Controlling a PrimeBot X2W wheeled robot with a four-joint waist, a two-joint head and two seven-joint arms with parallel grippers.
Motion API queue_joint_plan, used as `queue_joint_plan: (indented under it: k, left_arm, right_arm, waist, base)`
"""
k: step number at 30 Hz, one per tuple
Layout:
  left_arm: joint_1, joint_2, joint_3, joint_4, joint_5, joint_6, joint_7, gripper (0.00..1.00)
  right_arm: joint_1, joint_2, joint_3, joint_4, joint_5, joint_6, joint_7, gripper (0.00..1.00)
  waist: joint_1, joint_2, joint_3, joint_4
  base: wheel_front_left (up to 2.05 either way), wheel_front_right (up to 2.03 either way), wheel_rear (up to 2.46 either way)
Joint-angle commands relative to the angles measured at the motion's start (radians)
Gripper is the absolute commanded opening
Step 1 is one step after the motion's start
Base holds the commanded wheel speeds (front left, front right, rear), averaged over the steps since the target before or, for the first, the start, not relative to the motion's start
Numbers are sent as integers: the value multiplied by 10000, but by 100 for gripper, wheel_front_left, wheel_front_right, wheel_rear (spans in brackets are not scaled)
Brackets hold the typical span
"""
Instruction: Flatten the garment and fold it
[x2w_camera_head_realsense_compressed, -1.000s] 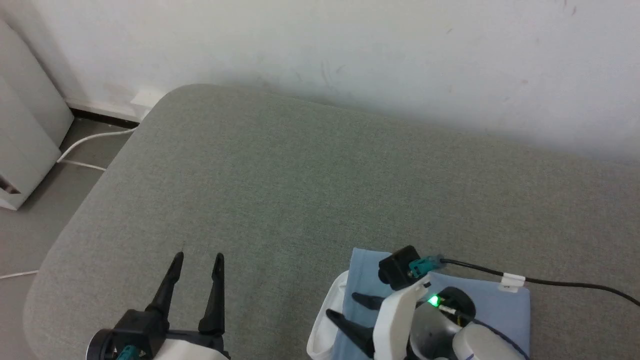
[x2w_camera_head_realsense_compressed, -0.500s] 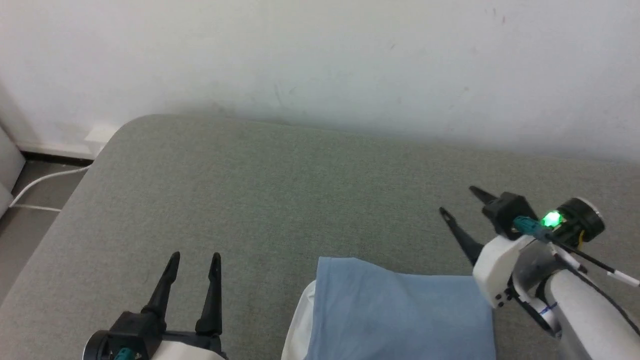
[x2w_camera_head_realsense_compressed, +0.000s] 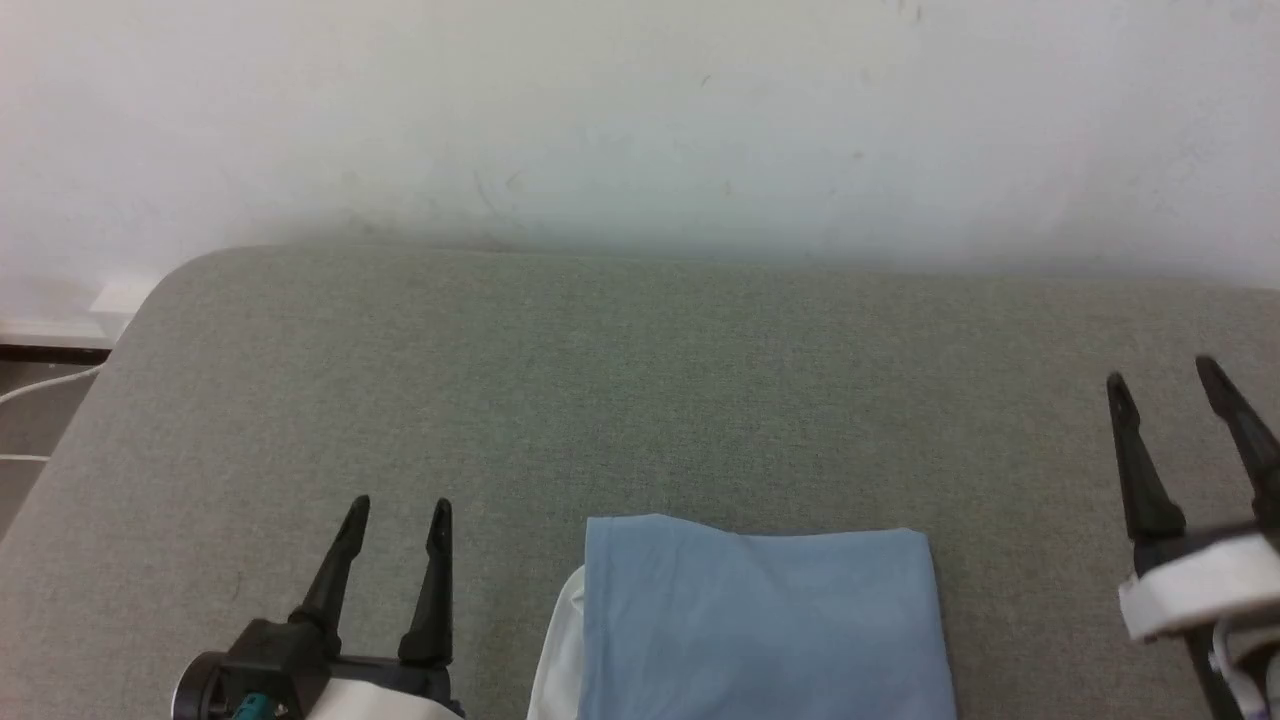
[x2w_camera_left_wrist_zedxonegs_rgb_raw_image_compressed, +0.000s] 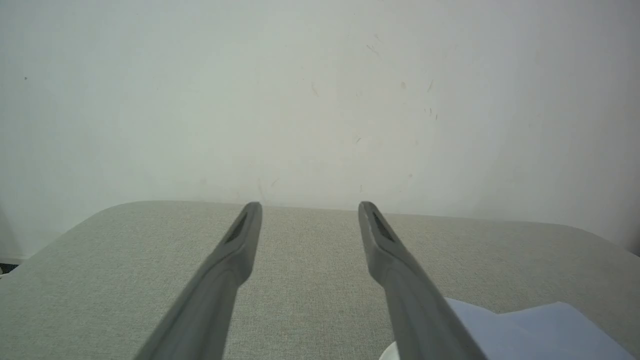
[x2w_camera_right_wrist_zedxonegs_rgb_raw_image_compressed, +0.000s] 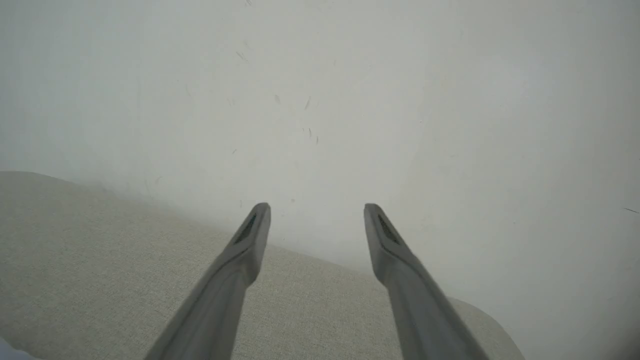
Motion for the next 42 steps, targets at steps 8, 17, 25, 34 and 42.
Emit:
queue_joint_plan:
  k: [8,17,25,34,42]
  left_arm:
    - [-37,-16,123,-122,42,84,-47,100]
    - [-50,-16,60,-59,113,69,-47,100]
    - [-159,-16,12,0,143,34,-47,100]
    - [-343,-16,-63,-18,136,-3,-47,100]
    - [-735,-16,-311,107,132,-28,-47,100]
  right_arm:
    - [1914,1336,-323,-1589,-270,-9,-685,100]
    - [2346,1959,-253,-1456,-802,-9,-951,100]
    - [2365,1887,-208,-1522,-346,-9,-428,100]
    - [2337,127,1273,-2025,3696,-9,4301,100]
    - [1949,20,876,-1556,5872,-9,8465,100]
  waist:
    - [-1,0,154,-349]
    - [-1,0,217,-512]
    - [-1,0,368,-404]
    - [-1,0,888,-187]
    - [-1,0,1410,199]
  base:
    - [0,0,0]
    - [0,0,0]
    - [0,0,0]
    - [0,0,0]
    - [0,0,0]
